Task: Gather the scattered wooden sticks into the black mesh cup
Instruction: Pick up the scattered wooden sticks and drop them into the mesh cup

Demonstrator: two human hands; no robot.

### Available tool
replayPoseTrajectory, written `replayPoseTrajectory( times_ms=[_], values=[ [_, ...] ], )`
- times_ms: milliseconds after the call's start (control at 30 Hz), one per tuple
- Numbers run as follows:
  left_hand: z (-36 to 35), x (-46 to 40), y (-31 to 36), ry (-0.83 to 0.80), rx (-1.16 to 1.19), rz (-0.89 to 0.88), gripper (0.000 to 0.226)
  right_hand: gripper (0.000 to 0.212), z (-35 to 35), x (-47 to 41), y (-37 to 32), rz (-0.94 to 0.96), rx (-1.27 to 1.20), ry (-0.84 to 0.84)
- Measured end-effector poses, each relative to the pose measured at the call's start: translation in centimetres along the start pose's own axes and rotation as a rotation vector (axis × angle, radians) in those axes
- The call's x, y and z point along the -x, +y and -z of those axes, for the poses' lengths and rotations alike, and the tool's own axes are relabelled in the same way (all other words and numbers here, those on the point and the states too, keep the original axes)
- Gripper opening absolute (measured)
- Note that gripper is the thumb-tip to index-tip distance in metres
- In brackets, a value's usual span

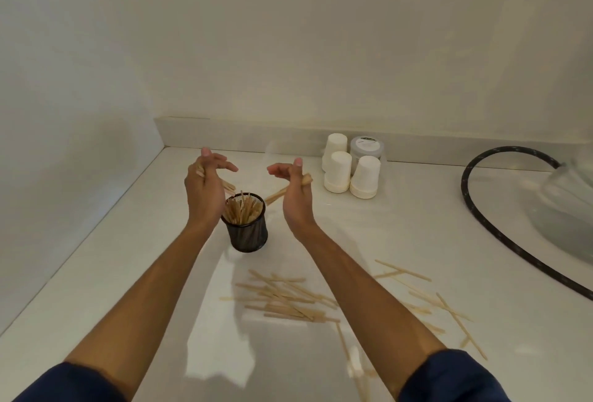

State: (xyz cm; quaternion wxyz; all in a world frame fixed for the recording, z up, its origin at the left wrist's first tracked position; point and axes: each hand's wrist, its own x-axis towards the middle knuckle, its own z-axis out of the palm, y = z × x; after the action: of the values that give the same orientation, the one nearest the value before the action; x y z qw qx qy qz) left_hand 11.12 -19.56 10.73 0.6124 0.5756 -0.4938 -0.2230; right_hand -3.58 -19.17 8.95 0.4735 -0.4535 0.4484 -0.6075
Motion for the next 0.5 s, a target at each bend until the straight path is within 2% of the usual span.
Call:
replayPoseTrajectory(
  times_ms=[167, 333, 500],
  values=[
    [-0.5, -1.3, -1.2, -0.025, -0.079, 0.016, 0.065, 0.056, -3.0, -1.6, 1.3, 0.006, 0.077, -0.052],
    [-1.3, -1.0, -3.8, -0.094, -0.200, 0.094, 0.062, 0.055, -3.9, -1.9, 4.1, -0.056, 0.274, -0.134],
    [-1.1, -1.1, -5.3, -0.254, -0.248, 0.208, 0.050, 0.049, -3.1, -2.1, 5.4, -0.183, 0.417, -0.225]
  ],
)
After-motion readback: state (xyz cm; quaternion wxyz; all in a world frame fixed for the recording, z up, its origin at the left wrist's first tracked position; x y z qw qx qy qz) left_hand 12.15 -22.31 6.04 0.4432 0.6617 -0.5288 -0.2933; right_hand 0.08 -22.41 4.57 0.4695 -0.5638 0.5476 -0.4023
